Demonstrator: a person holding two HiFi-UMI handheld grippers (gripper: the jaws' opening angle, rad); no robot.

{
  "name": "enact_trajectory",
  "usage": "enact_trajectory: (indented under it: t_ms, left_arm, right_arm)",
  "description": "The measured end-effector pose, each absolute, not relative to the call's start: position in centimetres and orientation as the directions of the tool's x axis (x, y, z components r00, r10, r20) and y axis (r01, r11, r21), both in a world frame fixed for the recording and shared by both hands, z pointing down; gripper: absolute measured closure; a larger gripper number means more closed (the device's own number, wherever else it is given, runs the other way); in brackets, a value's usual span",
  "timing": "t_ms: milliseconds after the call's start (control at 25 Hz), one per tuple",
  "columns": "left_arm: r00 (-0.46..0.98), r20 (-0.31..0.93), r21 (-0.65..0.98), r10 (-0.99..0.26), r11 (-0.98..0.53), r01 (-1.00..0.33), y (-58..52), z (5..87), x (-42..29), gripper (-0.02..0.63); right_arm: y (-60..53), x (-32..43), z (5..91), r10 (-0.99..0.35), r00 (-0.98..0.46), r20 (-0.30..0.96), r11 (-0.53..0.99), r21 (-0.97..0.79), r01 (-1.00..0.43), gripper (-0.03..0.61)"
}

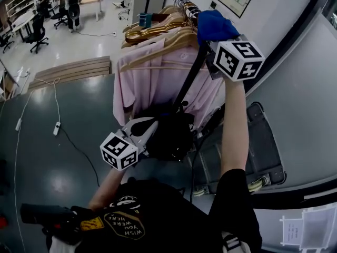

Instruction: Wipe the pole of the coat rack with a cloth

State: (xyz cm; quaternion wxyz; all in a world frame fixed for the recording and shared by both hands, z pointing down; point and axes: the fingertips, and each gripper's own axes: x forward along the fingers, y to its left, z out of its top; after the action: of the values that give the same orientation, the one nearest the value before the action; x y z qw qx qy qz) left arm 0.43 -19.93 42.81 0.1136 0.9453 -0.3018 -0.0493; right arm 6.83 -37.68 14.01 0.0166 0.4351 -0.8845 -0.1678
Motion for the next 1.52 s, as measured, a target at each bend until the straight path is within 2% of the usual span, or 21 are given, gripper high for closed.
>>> enact_trajectory:
  t_ms: [120, 280, 320, 360, 480, 560, 640, 760, 840, 1000, 1120, 1280, 1520]
  left_arm:
    - [0.815, -0.030, 0.237, -0.579, -0.796, -0.557, -19.8, 42.4, 1.0, 0.611]
    - [0.818, -0.020, 0.234, -0.574, -0.798, -0.555, -19.6, 43.0, 1.3, 0.611]
    - [0.821, -0.015, 0.238, -0.571, -0.799, -0.552, -19.5, 43.2, 1.4, 0.611]
    - [0.824, -0.011, 0.242, -0.567, -0.801, -0.548, -19.5, 43.3, 1.5, 0.611]
    - [0.835, -0.013, 0.248, -0.551, -0.810, -0.531, -19.3, 43.3, 2.2, 0.611]
    - [0.842, -0.013, 0.250, -0.540, -0.817, -0.520, -19.1, 43.4, 2.7, 0.611]
    - [0.847, -0.011, 0.249, -0.531, -0.822, -0.512, -18.8, 43.6, 3.2, 0.611]
    - [0.851, -0.017, 0.254, -0.525, -0.825, -0.504, -18.3, 43.8, 3.5, 0.611]
    - [0.845, -0.028, 0.259, -0.534, -0.820, -0.510, -18.1, 43.7, 3.2, 0.611]
    - [0.801, -0.038, 0.237, -0.597, -0.784, -0.573, -18.5, 43.8, 1.8, 0.611]
    - [0.778, 0.008, 0.204, -0.628, -0.761, -0.616, -18.9, 44.9, 1.3, 0.611]
    - [0.777, 0.078, 0.197, -0.625, -0.754, -0.626, -18.9, 46.7, 1.6, 0.614]
    - [0.770, 0.057, 0.191, -0.636, -0.750, -0.633, -18.6, 46.4, 1.8, 0.615]
  right_arm:
    - [-38.6, 6.2, 13.1, -0.766, -0.631, -0.121, 0.574, 0.311, -0.757, 0.571]
    - [-33.5, 7.6, 16.0, -0.728, -0.604, -0.324, 0.537, 0.277, -0.797, 0.569]
    - [-31.7, 7.5, 17.8, -0.721, -0.604, -0.338, 0.530, 0.291, -0.796, 0.569]
    - [-30.3, 7.2, 20.3, -0.727, -0.611, -0.313, 0.525, 0.319, -0.789, 0.569]
    - [-29.2, 5.9, 31.2, -0.783, -0.616, -0.086, 0.525, 0.438, -0.729, 0.571]
    - [-28.9, 5.2, 36.9, -0.784, -0.621, 0.002, 0.542, 0.490, -0.683, 0.569]
    - [-27.9, 5.9, 37.7, -0.779, -0.623, -0.068, 0.544, 0.421, -0.726, 0.555]
    - [-24.5, 9.0, 35.0, -0.810, -0.545, -0.216, 0.491, 0.259, -0.832, 0.563]
    - [-21.4, 10.1, 35.1, -0.819, -0.518, -0.246, 0.480, 0.200, -0.854, 0.566]
    - [-18.3, 11.9, 40.8, -0.878, -0.452, -0.159, 0.453, 0.029, -0.891, 0.568]
    - [-17.9, 12.7, 44.5, -0.907, -0.413, -0.083, 0.420, -0.087, -0.903, 0.569]
    - [-17.8, 12.2, 46.4, -0.909, -0.417, -0.028, 0.417, -0.077, -0.905, 0.569]
    - [-17.9, 11.4, 45.8, -0.907, -0.420, -0.015, 0.420, -0.056, -0.906, 0.569]
